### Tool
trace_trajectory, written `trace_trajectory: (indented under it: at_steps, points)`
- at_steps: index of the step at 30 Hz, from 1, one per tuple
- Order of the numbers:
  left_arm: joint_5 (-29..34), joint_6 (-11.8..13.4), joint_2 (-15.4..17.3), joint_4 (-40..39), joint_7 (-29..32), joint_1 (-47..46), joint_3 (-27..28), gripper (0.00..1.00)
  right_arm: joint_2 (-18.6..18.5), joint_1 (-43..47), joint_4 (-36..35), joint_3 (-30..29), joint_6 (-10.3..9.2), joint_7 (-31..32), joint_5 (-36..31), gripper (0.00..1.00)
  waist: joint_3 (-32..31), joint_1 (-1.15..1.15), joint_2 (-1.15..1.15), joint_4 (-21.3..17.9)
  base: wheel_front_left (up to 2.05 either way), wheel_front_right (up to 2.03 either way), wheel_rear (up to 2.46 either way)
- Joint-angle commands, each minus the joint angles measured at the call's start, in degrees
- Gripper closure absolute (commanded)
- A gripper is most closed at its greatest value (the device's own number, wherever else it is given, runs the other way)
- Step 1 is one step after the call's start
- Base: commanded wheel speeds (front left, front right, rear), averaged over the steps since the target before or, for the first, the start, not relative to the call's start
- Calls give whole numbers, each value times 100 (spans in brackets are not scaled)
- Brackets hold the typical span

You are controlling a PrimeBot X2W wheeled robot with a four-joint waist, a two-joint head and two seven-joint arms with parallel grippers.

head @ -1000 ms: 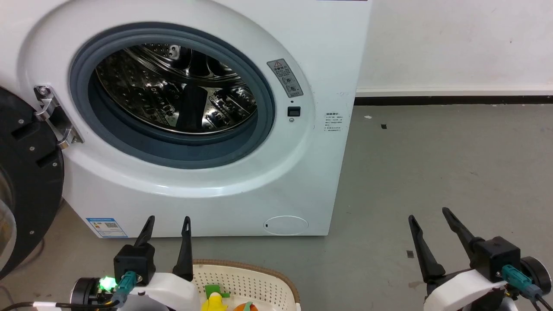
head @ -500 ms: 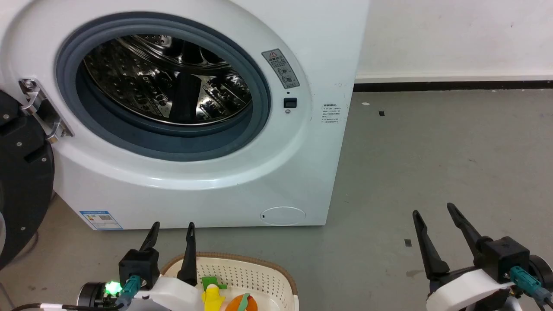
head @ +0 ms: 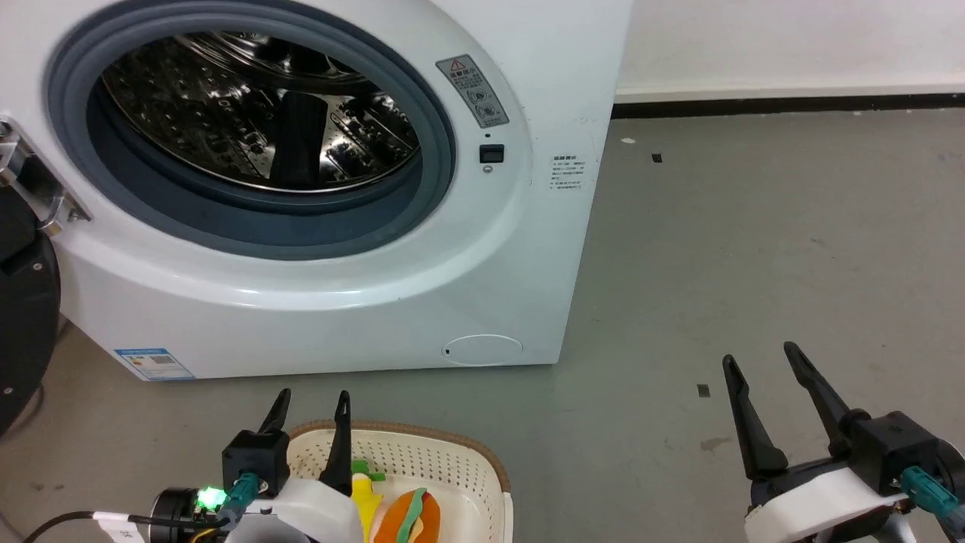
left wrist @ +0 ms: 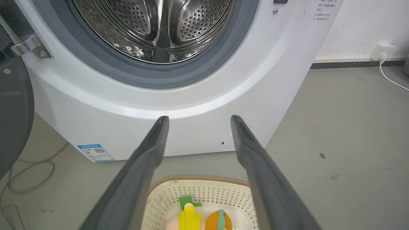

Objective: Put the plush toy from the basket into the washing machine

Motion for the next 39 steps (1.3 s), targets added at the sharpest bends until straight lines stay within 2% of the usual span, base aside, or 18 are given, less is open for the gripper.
trace_trajectory:
  at_steps: [1, 39]
  points:
    - [-12, -26, 16, 85, -61, -120, -8, 0, -1, -136, -60, 14, -1, -60, 35, 0, 59, 0, 0, -31, 0, 0, 0]
    - [-34, -183, 341, 2089, -503, -1047, -179, 0, -1, -534, -529, 7, -2, -501, 428, 0, 1405, 0, 0, -628, 0, 0, 0]
